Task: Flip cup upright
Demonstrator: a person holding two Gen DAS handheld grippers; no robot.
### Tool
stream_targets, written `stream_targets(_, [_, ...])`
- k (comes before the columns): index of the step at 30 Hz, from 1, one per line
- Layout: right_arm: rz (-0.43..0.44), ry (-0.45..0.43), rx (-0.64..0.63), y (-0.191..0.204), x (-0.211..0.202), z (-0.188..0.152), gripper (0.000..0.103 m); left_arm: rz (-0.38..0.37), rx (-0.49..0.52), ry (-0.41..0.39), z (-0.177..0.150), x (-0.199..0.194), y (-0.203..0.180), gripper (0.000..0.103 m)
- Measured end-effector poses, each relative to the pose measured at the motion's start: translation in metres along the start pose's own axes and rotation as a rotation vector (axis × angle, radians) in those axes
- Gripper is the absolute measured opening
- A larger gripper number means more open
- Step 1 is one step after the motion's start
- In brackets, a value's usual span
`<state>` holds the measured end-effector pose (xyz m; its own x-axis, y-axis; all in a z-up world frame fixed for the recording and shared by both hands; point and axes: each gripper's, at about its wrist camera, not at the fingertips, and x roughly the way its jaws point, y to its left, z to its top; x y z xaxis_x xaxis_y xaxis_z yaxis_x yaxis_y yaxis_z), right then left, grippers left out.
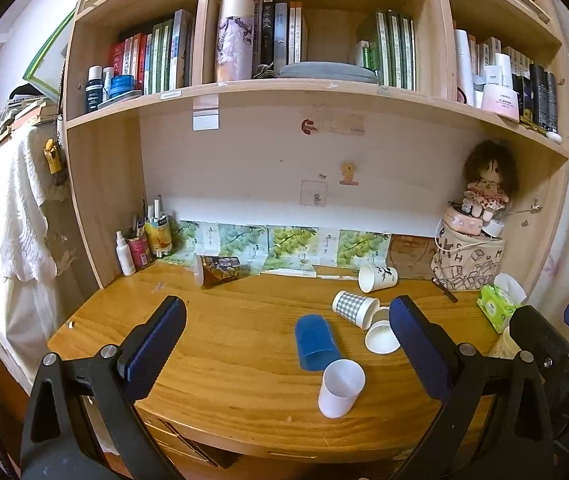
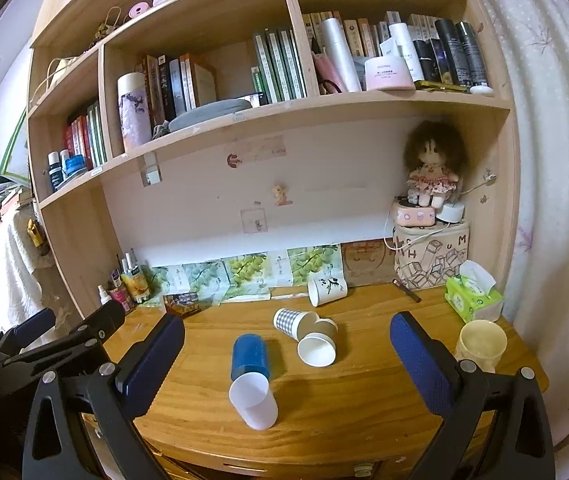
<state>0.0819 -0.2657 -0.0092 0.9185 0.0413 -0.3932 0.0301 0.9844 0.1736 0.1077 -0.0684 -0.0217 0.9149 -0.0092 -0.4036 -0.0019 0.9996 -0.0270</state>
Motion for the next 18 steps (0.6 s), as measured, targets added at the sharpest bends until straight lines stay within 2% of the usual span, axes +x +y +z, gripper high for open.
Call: stream_targets(18, [0.06, 0.029, -0.023, 0.006, 0.019, 0.004, 0.103, 0.043, -0.015, 0.022, 0.0, 0.011, 0.004, 0.102])
